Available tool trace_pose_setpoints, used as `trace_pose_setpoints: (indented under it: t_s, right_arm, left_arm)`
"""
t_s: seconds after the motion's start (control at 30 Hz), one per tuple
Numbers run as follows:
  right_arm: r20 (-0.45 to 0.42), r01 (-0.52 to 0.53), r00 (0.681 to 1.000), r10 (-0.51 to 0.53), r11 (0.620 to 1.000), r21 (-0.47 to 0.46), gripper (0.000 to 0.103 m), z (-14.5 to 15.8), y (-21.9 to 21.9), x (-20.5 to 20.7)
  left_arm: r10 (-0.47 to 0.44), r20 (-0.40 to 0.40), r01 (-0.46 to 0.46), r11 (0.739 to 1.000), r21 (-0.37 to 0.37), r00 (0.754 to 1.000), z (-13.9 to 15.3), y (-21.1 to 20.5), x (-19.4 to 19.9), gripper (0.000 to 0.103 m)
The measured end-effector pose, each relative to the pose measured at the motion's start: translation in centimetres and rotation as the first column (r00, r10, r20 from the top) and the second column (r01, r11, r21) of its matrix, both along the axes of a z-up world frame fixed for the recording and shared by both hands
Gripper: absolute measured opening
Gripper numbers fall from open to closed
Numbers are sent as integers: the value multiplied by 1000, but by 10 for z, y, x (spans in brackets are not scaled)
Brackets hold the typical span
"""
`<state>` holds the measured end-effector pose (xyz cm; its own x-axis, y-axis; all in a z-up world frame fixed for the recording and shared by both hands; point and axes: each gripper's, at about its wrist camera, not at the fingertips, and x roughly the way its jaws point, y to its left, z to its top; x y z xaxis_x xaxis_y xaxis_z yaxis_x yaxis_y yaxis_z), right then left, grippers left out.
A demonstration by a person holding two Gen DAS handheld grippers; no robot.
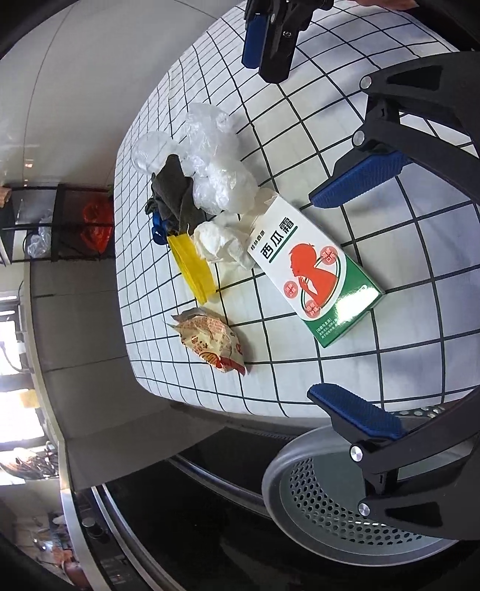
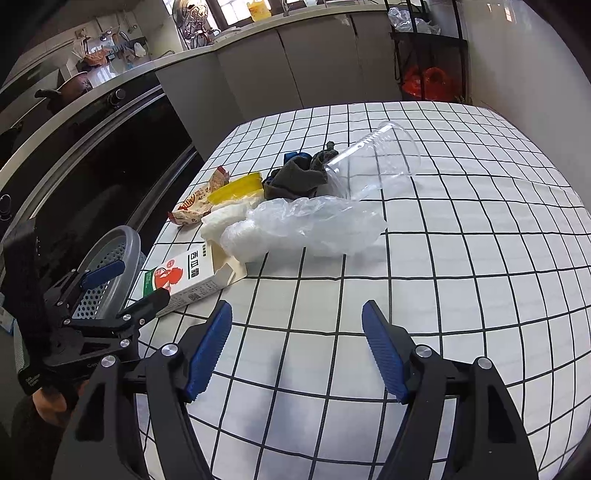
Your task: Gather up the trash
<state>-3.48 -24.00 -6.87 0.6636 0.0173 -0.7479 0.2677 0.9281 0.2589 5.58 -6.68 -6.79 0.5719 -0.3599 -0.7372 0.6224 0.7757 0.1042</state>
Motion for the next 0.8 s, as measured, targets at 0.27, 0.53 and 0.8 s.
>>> trace_pose_setpoints:
  t_s: [0.27,0.53,0.8]
  right_arm:
    - [3,-11,1000,11,1000,25,70,0,-1,1]
    - [6,-20,1000,20,999,36,70,1,1,1]
    - [4,-21,1000,21,999,43,70,0,1,1]
  left_arm:
    - [-68,-12,68,998,17,998,-4,-10,4,95]
    - [-114,-55,116,992,42,992,-16,-20,12,95]
    - [-130,-97,135,990,45,987,-24,-26,22,95]
